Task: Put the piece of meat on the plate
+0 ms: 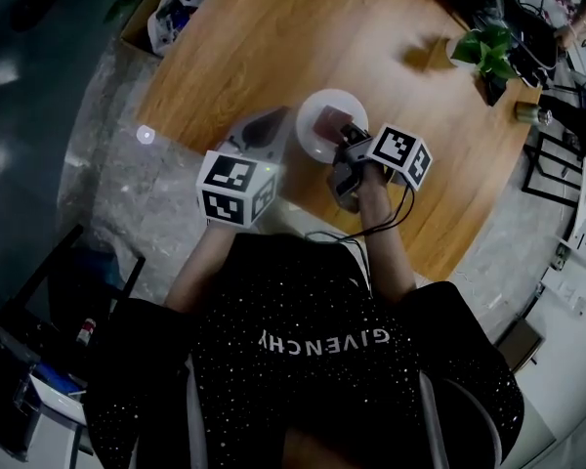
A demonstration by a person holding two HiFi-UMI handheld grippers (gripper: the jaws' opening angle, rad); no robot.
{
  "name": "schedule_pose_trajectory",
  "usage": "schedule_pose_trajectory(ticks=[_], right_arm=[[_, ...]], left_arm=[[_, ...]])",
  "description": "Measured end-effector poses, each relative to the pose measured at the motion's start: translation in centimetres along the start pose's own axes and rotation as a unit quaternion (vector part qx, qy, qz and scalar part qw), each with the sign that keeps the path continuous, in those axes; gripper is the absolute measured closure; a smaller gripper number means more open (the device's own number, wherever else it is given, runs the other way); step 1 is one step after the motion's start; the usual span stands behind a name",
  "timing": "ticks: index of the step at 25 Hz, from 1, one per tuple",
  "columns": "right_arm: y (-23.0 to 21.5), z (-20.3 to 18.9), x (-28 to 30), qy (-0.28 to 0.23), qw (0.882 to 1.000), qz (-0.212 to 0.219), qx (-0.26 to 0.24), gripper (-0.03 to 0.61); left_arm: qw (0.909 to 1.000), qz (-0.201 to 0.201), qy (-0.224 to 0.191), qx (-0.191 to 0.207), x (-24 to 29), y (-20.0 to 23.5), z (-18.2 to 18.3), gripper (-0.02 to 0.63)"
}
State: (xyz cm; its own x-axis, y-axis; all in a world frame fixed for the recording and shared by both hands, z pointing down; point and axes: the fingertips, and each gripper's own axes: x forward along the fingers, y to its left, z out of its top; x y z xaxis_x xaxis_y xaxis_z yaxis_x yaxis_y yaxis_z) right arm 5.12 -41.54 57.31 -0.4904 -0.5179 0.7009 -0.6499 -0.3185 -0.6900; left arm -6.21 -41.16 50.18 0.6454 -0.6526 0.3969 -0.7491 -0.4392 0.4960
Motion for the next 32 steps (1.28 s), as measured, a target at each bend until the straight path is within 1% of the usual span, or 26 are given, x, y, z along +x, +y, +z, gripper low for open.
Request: schedule_pose_trajectory(ticks=[3,5,7,11,13,17,20,23,25,27,30,31,32], right_arm=[[-0.1,0.2,0.2,0.003,1.000,-0.012,-0.003,0.485],[-0.5,0.1,0.2,0.006,0.999,-0.030,-0.013,0.473],[-1.0,-0.1,0.1,0.009,0.999,-0.048,-0.021,0.439],[-1.4,0.1,-0.4,0.004,0.997,-0.067,-0.026,0.348],[-1.8,0.4,-0.8,0.001,0.996,-0.080,-0.034,0.321],[-2.1,0.9,-1.7,-0.009,0.993,-0.099,-0.060,0.319],[-2.4,1.2,-2.4,-0.021,0.993,-0.099,-0.060,0.319],[-2.3,1.6,-3.5,-0.046,0.994,-0.081,-0.058,0.319],[-1.3,1.9,-4.4,-0.072,0.994,-0.042,-0.070,0.321],[0.0,2.1,-5.8,-0.104,0.990,0.003,-0.098,0.321],[1.6,1.9,-8.6,-0.152,0.975,0.044,-0.159,0.322],[2.0,1.9,-9.6,-0.171,0.967,0.048,-0.183,0.322],[2.4,2.1,-10.9,-0.194,0.958,0.048,-0.207,0.347]], left_arm=[[1.0000,-0.001,-0.001,-0.001,0.0,0.0,0.0,0.603],[1.0000,-0.004,-0.001,-0.004,0.0,-0.2,-0.1,0.603],[1.0000,-0.009,-0.001,-0.002,0.0,-0.5,-0.1,0.603],[0.9999,-0.015,0.000,0.003,0.0,-1.3,-0.1,0.603],[0.9999,-0.016,0.000,0.004,0.1,-1.6,-0.1,0.603],[0.9999,-0.014,0.003,0.007,0.2,-2.1,-0.3,0.603],[0.9998,-0.011,0.004,0.013,0.3,-2.5,-0.5,0.603],[0.9997,-0.010,0.001,0.021,0.4,-3.2,-0.3,0.603],[0.9995,-0.008,-0.002,0.029,0.4,-3.7,-0.1,0.603],[0.9992,-0.009,-0.004,0.039,0.5,-4.4,0.0,0.603],[0.9978,-0.007,-0.009,0.065,0.0,-5.6,0.3,0.603],[0.9968,-0.002,-0.015,0.078,-0.2,-5.9,0.7,0.603],[0.9955,0.006,-0.023,0.092,-0.5,-6.2,1.2,0.603]])
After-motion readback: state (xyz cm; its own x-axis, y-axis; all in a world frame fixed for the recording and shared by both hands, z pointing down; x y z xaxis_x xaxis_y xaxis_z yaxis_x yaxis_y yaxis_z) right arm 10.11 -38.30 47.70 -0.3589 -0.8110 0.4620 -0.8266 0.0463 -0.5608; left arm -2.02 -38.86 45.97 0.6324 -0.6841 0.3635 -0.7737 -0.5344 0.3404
